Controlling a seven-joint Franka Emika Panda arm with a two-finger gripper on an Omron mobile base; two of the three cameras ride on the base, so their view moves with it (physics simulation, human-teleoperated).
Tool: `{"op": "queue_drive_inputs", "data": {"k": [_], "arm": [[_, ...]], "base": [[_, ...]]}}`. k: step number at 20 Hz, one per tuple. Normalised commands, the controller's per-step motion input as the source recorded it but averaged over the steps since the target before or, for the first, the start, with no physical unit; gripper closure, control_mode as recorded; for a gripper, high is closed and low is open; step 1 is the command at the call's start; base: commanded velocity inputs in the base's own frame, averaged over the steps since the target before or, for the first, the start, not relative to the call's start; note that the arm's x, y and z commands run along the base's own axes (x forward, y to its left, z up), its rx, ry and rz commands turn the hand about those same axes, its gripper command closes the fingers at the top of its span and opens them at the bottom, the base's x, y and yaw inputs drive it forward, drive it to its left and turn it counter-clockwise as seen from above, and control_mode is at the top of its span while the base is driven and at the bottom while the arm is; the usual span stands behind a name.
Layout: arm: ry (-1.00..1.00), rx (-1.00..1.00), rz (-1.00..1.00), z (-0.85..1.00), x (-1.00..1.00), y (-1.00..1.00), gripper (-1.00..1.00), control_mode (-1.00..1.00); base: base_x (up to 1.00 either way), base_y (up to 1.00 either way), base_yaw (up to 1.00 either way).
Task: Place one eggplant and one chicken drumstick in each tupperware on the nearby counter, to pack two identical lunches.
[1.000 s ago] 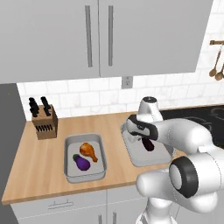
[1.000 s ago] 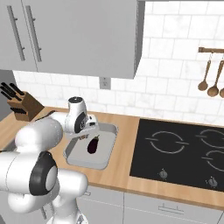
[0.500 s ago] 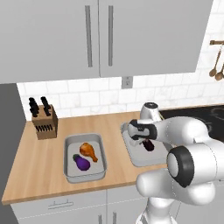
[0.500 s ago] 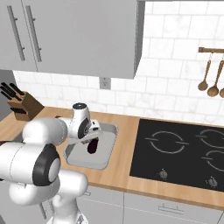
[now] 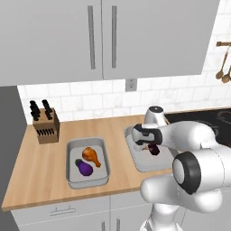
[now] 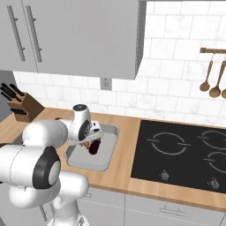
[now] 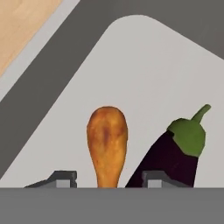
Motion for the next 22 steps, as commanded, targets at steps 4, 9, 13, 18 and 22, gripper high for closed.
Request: {"op": "queue_drive_inputs", "data": {"k": [4, 9, 13, 18, 22], "arm": [[0.0, 0.0, 0.0, 0.02, 0.0, 0.0, -1.0, -1.0], [-0.07, 0.0, 0.0, 0.9, -0.45, 0.0, -1.0, -1.0], [-0.05, 0.0, 0.0, 0.64, -0.94, -0.21, -1.0, -1.0], [0.01, 0.0, -0.12, 0.31, -0.93, -0.26, -1.0, -1.0], [0.1, 0.0, -0.3, 0.8, -0.55, -0.28, -1.0, -1.0]], "base": [[0.0, 0.0, 0.0], [0.0, 0.0, 0.0], [0.0, 0.0, 0.0], [0.0, 0.0, 0.0], [0.0, 0.0, 0.0]]}}
